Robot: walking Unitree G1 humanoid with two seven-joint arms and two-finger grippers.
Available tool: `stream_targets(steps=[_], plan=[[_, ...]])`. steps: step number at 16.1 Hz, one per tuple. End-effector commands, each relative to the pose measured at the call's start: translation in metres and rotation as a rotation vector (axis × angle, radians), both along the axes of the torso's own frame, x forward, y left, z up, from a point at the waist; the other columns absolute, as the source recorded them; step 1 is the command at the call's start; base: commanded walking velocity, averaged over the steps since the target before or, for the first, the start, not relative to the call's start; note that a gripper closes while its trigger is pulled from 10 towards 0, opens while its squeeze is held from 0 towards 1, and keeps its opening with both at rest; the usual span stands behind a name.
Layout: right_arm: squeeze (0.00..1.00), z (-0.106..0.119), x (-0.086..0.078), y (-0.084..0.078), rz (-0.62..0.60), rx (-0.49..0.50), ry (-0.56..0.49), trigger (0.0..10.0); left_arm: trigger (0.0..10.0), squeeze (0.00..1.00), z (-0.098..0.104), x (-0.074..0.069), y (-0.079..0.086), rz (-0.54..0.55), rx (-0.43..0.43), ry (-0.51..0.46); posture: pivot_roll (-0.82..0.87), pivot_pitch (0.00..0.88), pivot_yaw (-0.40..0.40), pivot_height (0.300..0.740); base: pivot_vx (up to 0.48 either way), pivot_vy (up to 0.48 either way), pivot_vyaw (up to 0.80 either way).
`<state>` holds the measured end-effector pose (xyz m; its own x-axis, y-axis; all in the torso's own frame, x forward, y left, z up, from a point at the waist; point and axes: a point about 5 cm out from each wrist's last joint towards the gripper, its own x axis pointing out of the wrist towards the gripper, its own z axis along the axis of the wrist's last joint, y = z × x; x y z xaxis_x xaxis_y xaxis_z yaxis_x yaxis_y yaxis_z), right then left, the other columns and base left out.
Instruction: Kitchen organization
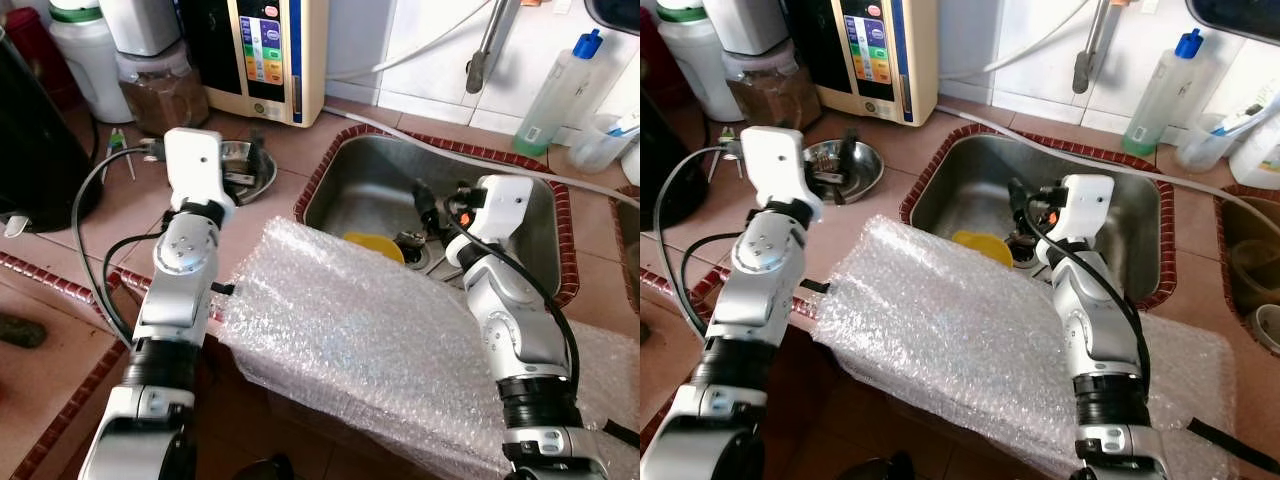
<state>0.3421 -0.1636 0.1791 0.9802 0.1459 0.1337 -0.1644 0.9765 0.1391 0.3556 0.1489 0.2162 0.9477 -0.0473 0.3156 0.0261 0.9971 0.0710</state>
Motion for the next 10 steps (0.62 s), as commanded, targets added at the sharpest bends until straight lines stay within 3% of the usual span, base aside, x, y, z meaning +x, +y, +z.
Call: stream_targets(steps=[1,2,4,6,10], plan=[[0.00,0.000,-0.007,0.005,0.051,0.077,0.023,10.0,10.0,0.00,-0.002,-0.005,0.003,-0.006,-0.031,0.022,-0.04,0.106,0.031,0.740,0.000,0.000,0.00],[0.00,0.001,-0.012,0.011,0.063,0.104,0.044,10.0,10.0,0.00,-0.006,-0.007,0.007,0.020,0.003,0.025,-0.03,0.103,0.028,0.740,0.000,0.000,0.00],[0.00,0.007,-0.016,0.023,0.097,0.010,-0.014,10.0,10.0,0.00,-0.014,-0.004,0.014,0.062,-0.001,0.076,-0.04,0.098,0.028,0.740,0.000,0.000,0.00],[0.00,0.009,-0.022,0.037,0.208,0.069,0.022,10.0,10.0,0.00,-0.017,0.005,0.014,0.062,-0.025,0.126,-0.04,0.096,0.028,0.740,0.000,0.000,0.00],[0.00,0.017,-0.028,0.048,0.296,0.132,-0.011,10.0,10.0,0.00,-0.025,0.028,0.016,0.089,-0.092,0.291,-0.05,0.097,0.036,0.740,0.000,0.000,0.00]])
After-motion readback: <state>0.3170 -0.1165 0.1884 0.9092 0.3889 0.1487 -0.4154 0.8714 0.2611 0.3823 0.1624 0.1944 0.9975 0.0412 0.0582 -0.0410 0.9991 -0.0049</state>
